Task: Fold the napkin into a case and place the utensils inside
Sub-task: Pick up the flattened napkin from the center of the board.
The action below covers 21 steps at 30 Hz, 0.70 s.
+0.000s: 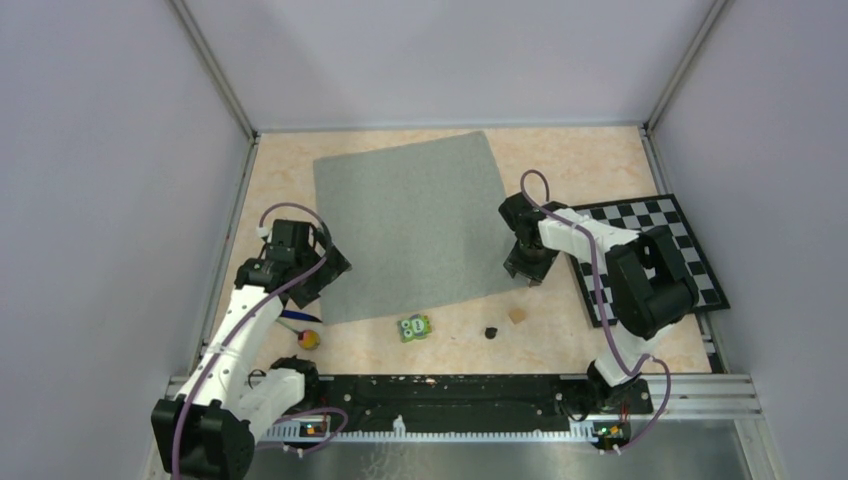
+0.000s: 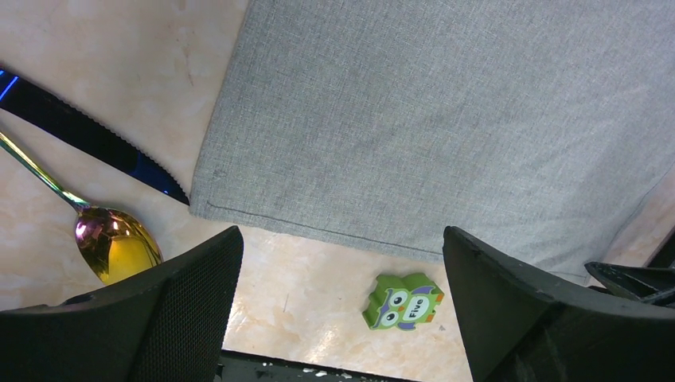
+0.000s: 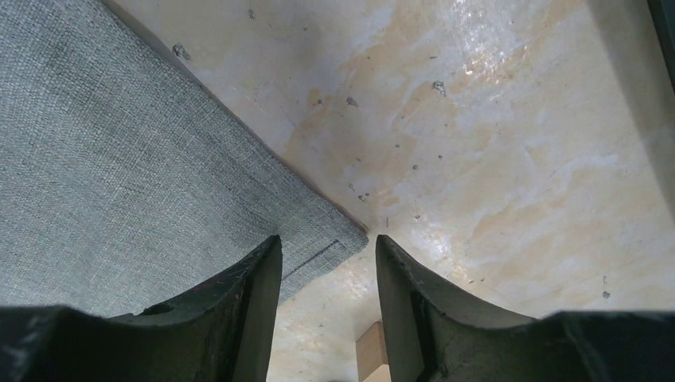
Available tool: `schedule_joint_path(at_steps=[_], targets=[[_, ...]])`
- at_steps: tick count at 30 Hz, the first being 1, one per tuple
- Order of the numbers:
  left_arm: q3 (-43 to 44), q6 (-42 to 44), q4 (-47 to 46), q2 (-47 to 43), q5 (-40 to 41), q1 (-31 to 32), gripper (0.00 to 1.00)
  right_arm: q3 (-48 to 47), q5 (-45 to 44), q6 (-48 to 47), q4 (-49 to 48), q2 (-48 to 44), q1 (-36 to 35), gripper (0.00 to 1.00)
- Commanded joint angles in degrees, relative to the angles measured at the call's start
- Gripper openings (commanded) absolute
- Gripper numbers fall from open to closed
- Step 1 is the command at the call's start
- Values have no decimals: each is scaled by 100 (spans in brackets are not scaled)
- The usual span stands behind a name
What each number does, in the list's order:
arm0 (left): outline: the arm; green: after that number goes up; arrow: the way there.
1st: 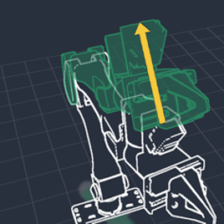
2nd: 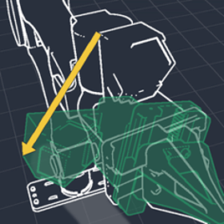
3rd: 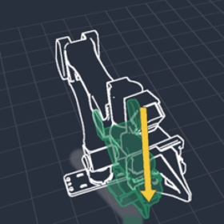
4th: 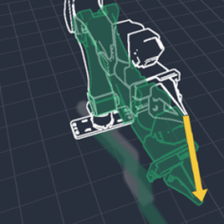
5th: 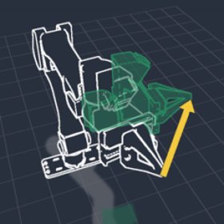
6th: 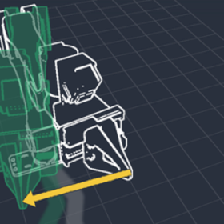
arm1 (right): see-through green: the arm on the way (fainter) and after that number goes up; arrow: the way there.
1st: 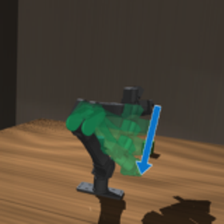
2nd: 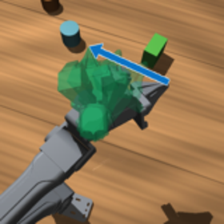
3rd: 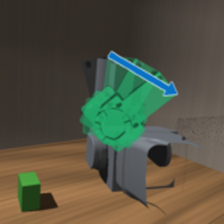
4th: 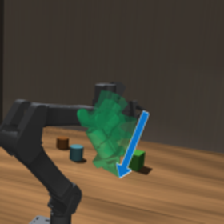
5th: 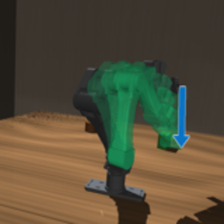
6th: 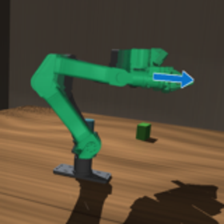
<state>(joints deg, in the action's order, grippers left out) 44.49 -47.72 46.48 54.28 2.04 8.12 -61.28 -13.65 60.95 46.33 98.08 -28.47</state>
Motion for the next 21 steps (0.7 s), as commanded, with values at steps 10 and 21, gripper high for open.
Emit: schedule_joint_path(at_steps=[10,21], targets=[[309,186,-172,82,266,-24,99,-79,21,104,-87,200,-87,47],[480,0,169,119,711,-30,99,308,-15,814,-148,513,-90,35]])
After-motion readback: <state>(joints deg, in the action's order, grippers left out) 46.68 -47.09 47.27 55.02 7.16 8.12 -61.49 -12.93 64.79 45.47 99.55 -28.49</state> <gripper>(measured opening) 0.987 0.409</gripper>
